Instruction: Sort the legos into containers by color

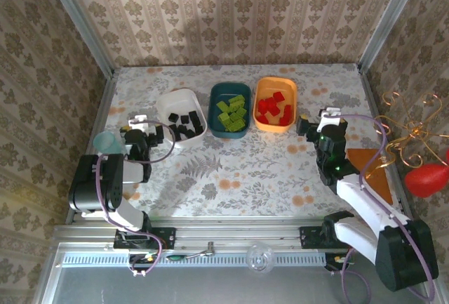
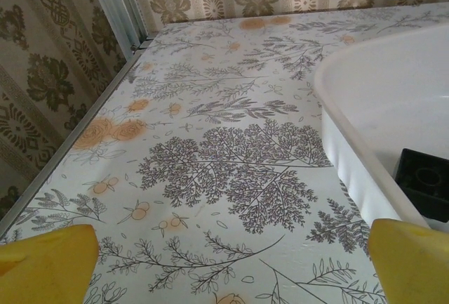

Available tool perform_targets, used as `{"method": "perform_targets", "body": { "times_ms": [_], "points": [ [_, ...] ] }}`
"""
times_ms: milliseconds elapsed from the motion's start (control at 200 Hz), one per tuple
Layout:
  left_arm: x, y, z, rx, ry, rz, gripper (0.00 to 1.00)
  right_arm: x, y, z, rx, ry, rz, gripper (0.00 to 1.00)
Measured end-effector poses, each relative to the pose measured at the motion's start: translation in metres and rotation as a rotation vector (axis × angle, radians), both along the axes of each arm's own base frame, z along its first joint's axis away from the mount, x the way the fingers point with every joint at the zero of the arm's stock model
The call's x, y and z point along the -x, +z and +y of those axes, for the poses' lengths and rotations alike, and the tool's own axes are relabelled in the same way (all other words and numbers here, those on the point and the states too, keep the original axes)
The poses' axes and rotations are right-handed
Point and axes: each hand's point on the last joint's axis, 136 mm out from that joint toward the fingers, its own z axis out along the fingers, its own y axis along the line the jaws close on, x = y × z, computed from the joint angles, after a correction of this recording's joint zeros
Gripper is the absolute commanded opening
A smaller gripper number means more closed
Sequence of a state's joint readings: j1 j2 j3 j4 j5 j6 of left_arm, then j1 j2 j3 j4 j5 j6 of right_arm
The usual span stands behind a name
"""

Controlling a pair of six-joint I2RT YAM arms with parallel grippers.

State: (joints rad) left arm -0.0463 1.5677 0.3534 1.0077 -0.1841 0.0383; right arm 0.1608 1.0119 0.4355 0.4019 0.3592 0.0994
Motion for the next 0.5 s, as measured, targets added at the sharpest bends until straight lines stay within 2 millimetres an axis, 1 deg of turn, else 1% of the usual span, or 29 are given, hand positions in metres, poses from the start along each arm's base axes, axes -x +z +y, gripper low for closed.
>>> {"method": "perform_targets", "body": {
  "times_ms": [40,110,215,315,355,460,500],
  "points": [
    [0.001,-0.001,0.001,-0.001,0.003,0.006,1.00,-0.004,-0.005,-0.005,0.006,-0.013,0.008,1.00],
    [0.001,-0.004,0.001,-0.003,0.007,0.018,1.00,-0.012,-0.020,-0.013,0.011,-0.020,0.036,1.00],
    [0.002,-0.006,0.002,-0.005,0.011,0.028,1.00,-0.022,-0.055,-0.018,0.001,-0.008,0.102,1.00],
    [0.003,-0.008,0.003,-0.006,0.013,0.034,1.00,-0.026,-0.087,-0.017,-0.008,0.024,0.183,1.00],
    [0.003,-0.008,0.003,-0.006,0.014,0.035,1.00,-0.027,-0.094,-0.016,-0.010,0.038,0.199,1.00],
    [0.003,-0.008,0.003,-0.006,0.015,0.036,1.00,-0.039,-0.105,-0.011,-0.007,0.063,0.178,1.00],
    [0.003,-0.008,0.003,-0.006,0.015,0.036,1.00,-0.039,-0.113,-0.011,-0.006,0.067,0.191,1.00]
  ]
}}
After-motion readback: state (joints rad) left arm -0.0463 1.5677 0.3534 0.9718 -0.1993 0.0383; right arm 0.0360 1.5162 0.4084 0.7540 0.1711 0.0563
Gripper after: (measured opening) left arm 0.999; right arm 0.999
